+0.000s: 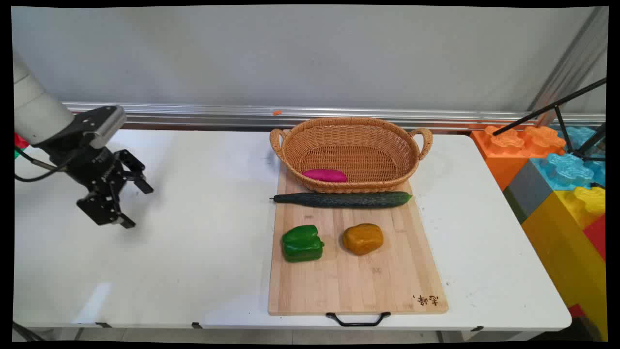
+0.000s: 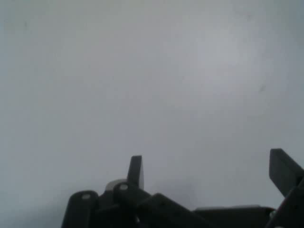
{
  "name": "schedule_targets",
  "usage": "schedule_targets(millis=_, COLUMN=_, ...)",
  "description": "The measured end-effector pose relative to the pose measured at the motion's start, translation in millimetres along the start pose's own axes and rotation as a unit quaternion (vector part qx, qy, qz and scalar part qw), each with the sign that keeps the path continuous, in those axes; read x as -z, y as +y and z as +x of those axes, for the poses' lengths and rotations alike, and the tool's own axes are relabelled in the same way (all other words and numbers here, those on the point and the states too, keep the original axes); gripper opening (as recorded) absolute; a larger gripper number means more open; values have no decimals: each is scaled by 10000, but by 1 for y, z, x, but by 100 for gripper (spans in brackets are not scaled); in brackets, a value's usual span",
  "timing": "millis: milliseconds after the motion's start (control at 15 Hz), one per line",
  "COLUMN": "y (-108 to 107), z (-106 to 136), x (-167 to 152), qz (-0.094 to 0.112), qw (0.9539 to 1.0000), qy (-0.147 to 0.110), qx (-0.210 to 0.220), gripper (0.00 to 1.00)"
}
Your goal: Pick up the potato from the cutting board
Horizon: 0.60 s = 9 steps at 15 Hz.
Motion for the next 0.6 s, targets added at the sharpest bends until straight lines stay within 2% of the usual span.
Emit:
schedule_targets(millis=267, y=18, z=40, x=-4, qz=47, qw=9997, qy=233, qx=28, gripper=100)
schedule_targets(millis=533, y=44, z=114, x=-7, qz=162, qw=9981, qy=554, qx=192, gripper=100)
schedule_targets(millis=600, y=47, z=126, x=-7, qz=190, qw=9978, qy=602, qx=215, gripper=100)
